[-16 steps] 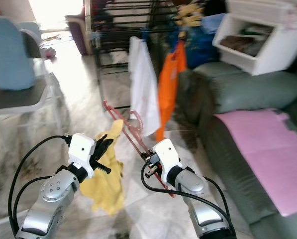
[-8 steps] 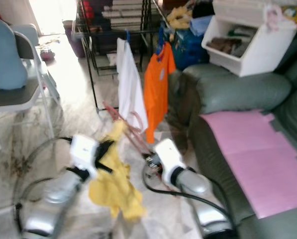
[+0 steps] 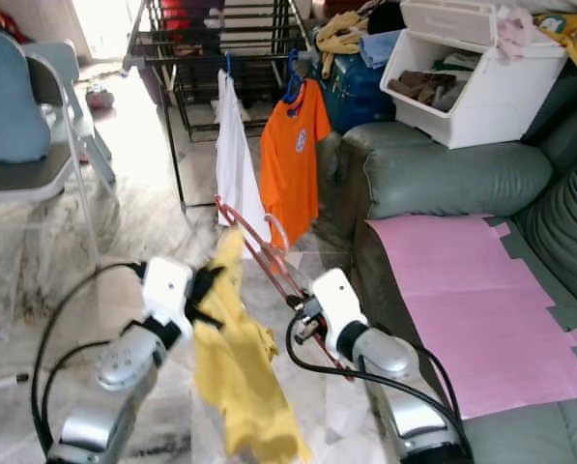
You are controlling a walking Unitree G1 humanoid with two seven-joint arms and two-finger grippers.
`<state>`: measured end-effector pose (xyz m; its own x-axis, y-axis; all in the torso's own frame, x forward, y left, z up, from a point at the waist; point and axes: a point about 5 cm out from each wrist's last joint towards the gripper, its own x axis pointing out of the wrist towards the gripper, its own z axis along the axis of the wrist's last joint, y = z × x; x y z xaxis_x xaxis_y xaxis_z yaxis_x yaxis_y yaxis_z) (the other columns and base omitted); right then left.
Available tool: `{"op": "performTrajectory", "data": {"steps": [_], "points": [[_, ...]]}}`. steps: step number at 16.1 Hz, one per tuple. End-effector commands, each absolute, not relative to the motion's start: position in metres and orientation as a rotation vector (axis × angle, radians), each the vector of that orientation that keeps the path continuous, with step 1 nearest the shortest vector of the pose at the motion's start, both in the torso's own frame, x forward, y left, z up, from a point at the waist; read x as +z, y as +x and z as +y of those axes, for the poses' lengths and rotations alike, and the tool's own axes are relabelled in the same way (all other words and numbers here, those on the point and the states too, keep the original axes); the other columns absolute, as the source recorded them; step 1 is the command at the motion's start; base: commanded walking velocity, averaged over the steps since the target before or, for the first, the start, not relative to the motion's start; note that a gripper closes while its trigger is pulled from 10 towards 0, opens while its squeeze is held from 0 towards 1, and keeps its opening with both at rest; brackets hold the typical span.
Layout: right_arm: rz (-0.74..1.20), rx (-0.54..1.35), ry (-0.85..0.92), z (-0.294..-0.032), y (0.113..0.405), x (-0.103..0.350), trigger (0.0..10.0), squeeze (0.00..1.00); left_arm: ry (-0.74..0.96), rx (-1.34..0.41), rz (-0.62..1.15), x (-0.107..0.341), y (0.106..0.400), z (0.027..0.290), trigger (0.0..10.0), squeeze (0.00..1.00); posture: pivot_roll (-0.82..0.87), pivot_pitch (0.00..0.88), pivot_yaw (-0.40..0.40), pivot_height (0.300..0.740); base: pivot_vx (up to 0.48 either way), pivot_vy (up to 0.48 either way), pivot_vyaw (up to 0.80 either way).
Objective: Hang hanger
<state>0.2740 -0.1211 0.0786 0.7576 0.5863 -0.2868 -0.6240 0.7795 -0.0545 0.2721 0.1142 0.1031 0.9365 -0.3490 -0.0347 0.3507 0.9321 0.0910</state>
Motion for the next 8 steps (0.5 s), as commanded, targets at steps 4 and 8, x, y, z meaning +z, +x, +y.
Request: {"op": "performTrajectory", "data": {"steps": [4,8], "points": [[0.221,0.679,-0.159,-0.114,0.277,0.085,10.0,0.0,0.124,-0.217,-0.005,0.11,0.283,0.134,10.0,0.0,-0.12,0.0,-0.016,0.74,0.0,0.0,0.68],[0.215,0.679,-0.158,-0.113,0.278,0.086,10.0,0.0,0.11,-0.172,0.011,0.108,0.286,0.14,10.0,0.0,-0.12,0.0,-0.015,0.74,0.0,0.0,0.8]]}}
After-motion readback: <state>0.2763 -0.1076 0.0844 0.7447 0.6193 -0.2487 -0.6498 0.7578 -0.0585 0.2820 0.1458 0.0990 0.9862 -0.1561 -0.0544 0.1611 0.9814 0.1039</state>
